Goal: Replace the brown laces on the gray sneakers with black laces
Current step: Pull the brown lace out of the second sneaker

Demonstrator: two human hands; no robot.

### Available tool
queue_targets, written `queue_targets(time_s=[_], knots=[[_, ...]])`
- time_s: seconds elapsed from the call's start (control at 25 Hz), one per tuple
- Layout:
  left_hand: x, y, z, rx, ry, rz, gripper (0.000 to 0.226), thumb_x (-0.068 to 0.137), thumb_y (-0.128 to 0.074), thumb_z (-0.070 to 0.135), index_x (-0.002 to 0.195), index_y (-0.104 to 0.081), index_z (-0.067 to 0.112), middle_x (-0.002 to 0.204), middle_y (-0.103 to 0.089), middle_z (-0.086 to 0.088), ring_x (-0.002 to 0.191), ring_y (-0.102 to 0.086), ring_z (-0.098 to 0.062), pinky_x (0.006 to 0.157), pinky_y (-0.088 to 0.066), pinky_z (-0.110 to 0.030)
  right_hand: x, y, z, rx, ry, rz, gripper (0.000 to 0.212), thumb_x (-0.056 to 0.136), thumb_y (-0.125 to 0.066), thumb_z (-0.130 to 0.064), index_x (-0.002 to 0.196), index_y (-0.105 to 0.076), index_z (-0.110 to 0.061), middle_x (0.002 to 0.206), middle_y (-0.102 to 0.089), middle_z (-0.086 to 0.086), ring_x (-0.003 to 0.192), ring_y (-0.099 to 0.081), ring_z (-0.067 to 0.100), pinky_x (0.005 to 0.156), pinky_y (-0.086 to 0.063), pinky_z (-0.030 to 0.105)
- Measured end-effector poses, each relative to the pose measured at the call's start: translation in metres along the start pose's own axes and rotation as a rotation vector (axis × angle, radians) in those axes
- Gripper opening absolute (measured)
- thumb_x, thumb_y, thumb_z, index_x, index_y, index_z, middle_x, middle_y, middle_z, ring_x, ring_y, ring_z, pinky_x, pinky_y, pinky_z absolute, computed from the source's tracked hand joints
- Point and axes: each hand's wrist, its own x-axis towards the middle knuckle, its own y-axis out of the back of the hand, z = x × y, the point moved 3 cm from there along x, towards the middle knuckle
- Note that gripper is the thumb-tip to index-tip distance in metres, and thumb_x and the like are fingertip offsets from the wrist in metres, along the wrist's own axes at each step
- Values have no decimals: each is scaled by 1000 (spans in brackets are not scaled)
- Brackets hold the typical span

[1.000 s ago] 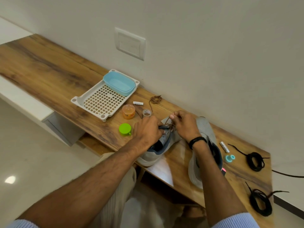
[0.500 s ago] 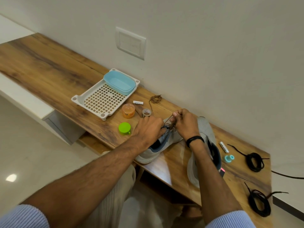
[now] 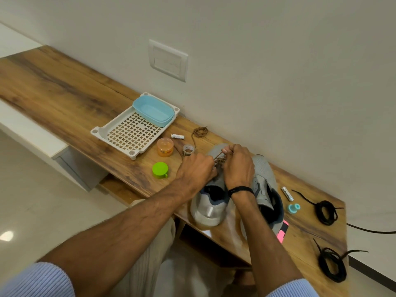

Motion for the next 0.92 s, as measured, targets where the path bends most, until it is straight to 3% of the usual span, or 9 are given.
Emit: queue_targets(time_s=[0.16, 0.32, 0.52, 0.92], knots=[[-2, -3, 1, -21, 0, -9, 31, 94, -53, 41, 92, -62, 11, 98, -68, -18, 89, -65, -36, 62, -36, -34, 10, -2, 7, 126, 42, -109, 14, 97, -57, -20, 86, -65, -18, 89, -68, -3, 84, -63, 16, 69, -39, 23], [-3, -5, -1, -33, -12, 56, 29, 92, -54, 44, 82, -49, 18, 89, -68, -13, 79, -64, -31, 58, -32, -32, 13, 2, 12, 213, 13, -200, 17, 98, -57, -24, 84, -63, -17, 74, -69, -2, 59, -67, 14, 64, -55, 34], [-2, -8, 8, -16, -76, 43, 27, 97, -51, 33, 93, -61, 8, 90, -67, -15, 78, -64, -31, 57, -37, -34, 11, 3, 16, 246, -117, -215, 19, 101, -51, -27, 93, -57, -11, 84, -66, -1, 48, -67, 15, 47, -57, 36], [-4, -7, 9, -54, -65, 69, 30, 97, -51, 36, 104, -58, 8, 101, -65, -13, 88, -63, -28, 63, -34, -33, 11, 4, 14, 244, -104, -259, 20, 102, -48, -28, 97, -55, -10, 82, -65, 3, 52, -69, 19, 50, -58, 43]])
